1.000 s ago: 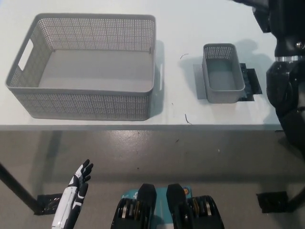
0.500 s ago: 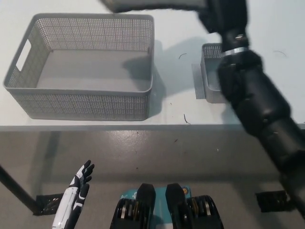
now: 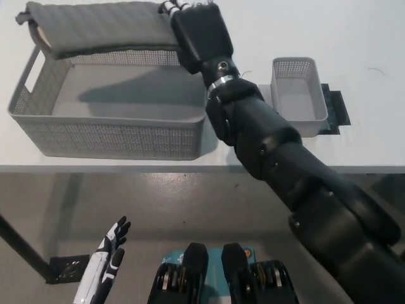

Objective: Usethe right hand to pick up a oven gloves on top of a leveled container and place it into another larger container on the left side

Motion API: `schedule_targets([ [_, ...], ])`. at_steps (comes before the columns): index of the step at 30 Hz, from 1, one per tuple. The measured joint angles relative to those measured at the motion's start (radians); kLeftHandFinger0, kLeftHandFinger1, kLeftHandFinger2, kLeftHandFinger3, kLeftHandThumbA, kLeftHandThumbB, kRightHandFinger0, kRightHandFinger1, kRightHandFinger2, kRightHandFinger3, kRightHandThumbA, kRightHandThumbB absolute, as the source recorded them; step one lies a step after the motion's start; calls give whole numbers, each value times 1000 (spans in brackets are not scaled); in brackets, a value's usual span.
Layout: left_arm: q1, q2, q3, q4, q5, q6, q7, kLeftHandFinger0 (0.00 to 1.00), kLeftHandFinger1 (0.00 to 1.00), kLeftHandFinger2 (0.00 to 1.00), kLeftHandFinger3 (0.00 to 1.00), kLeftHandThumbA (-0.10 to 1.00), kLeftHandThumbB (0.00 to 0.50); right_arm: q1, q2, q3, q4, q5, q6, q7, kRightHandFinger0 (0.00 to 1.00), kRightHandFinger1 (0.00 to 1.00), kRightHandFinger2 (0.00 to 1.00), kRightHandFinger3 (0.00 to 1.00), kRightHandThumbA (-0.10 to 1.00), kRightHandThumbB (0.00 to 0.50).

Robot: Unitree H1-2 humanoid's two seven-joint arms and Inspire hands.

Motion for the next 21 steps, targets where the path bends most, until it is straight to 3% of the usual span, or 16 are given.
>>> schedule_targets([
  [1,1,0,-2,0,1,0,0,1000,1000,1000,1000,1000,72,-7,4,-1,8,8,8,23,1000,1000,1000,1000,453,351],
  [2,1,0,-3,0,2,0,0,1000,1000,1000,1000,1000,67,-11,6,-2,11,13,14,40,1000,1000,1000,1000,556,466],
  [3,1,0,-5,0,3,0,0,1000,1000,1000,1000,1000,79,-13,9,-3,15,19,22,62,1000,1000,1000,1000,591,499],
  [7,6,-1,-8,1,4,0,0,1000,1000,1000,1000,1000,69,-12,10,-26,20,46,31,154,1000,1000,1000,1000,827,500],
  [9,6,-2,-9,2,4,0,0,1000,1000,1000,1000,1000,82,-12,9,-39,18,59,31,193,1000,1000,1000,1000,862,500],
  [11,8,-3,-11,3,4,0,0,1000,1000,1000,1000,1000,82,-6,5,-62,6,81,30,243,1000,1000,1000,1000,833,500],
  [12,9,-3,-11,4,4,0,0,1000,1000,1000,1000,1000,91,-1,2,-76,-6,93,30,266,1000,1000,1000,1000,707,481],
  [13,10,-2,-11,5,4,0,0,1000,1000,1000,1000,1000,94,3,0,-87,-16,103,30,282,1000,1000,1000,1000,665,498],
  [16,15,-3,-12,8,4,0,0,1000,1000,1000,1000,1000,103,29,-7,-145,-80,158,37,357,1000,1000,1000,1000,651,500],
  [19,23,-3,-12,12,4,1,0,1000,1000,1000,1000,1000,91,57,-13,-198,-139,216,52,414,1000,1000,1000,1000,941,500],
  [21,28,-3,-13,18,4,1,0,1000,1000,1000,1000,1000,88,83,-14,-230,-188,260,64,444,1000,1000,1000,1000,1000,500],
])
